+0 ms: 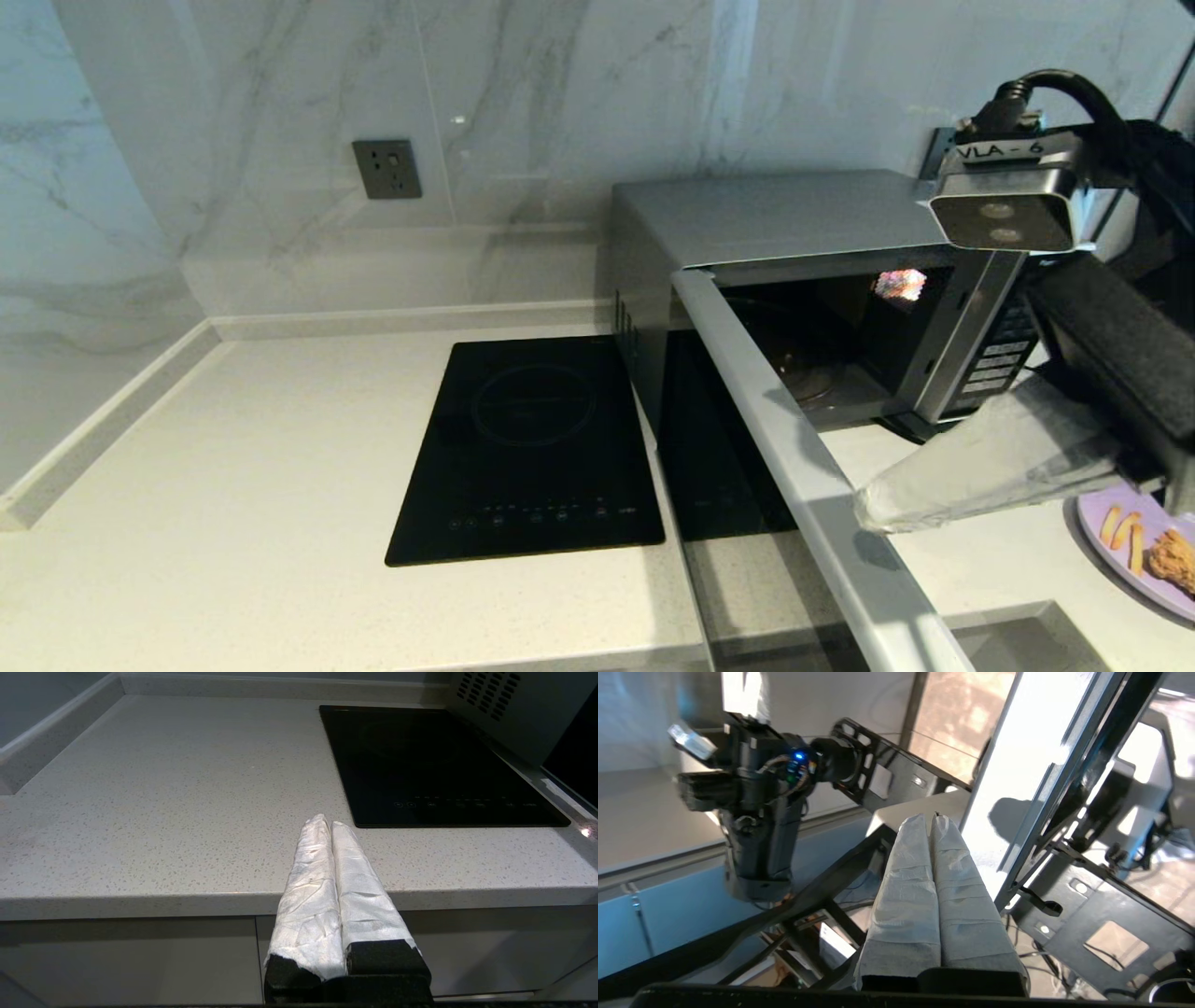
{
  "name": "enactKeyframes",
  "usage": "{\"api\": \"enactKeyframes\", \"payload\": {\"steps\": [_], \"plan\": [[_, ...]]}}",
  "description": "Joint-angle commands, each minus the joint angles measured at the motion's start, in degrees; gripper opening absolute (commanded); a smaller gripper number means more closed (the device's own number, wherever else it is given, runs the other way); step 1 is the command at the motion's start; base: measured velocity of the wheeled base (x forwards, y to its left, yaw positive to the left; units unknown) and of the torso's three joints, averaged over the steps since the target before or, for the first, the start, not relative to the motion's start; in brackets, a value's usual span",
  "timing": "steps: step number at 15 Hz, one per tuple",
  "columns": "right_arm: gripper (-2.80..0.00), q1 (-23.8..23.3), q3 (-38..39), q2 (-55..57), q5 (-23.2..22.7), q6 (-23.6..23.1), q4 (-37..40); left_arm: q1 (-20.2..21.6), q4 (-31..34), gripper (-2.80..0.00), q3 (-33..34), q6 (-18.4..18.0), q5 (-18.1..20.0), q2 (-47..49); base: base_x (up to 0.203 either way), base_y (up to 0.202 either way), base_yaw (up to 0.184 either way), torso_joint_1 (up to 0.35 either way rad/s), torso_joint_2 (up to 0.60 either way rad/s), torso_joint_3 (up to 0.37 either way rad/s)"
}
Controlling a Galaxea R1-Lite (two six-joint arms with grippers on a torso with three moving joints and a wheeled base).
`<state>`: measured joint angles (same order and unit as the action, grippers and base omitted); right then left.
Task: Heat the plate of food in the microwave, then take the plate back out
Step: Close the microwave oven
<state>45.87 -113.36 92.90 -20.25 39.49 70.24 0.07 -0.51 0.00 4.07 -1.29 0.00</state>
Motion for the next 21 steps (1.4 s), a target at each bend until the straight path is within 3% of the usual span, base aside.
{"api": "enactKeyframes", "payload": {"steps": [1, 7, 14, 21], "plan": [[-2.80, 1.0, 0.0, 0.9, 0.2, 0.2, 0.9, 0.0, 0.0, -2.80, 0.0, 0.1, 0.0, 0.1, 0.000, 0.000, 0.000, 0.000, 0.00, 0.000], [-2.80, 1.6, 0.0, 2.6, 2.0, 1.4, 1.7, 0.0, 0.0, -2.80, 0.0, 0.1, 0.0, 0.1, 0.000, 0.000, 0.000, 0.000, 0.00, 0.000], [-2.80, 6.5, 0.0, 4.8, 5.1, 1.5, 1.7, 0.0, 0.0, -2.80, 0.0, 0.1, 0.0, 0.1, 0.000, 0.000, 0.000, 0.000, 0.00, 0.000], [-2.80, 5.4, 0.1, 6.0, 14.7, 4.1, 4.1, 0.0, 0.0, -2.80, 0.0, 0.1, 0.0, 0.1, 0.000, 0.000, 0.000, 0.000, 0.00, 0.000]]}}
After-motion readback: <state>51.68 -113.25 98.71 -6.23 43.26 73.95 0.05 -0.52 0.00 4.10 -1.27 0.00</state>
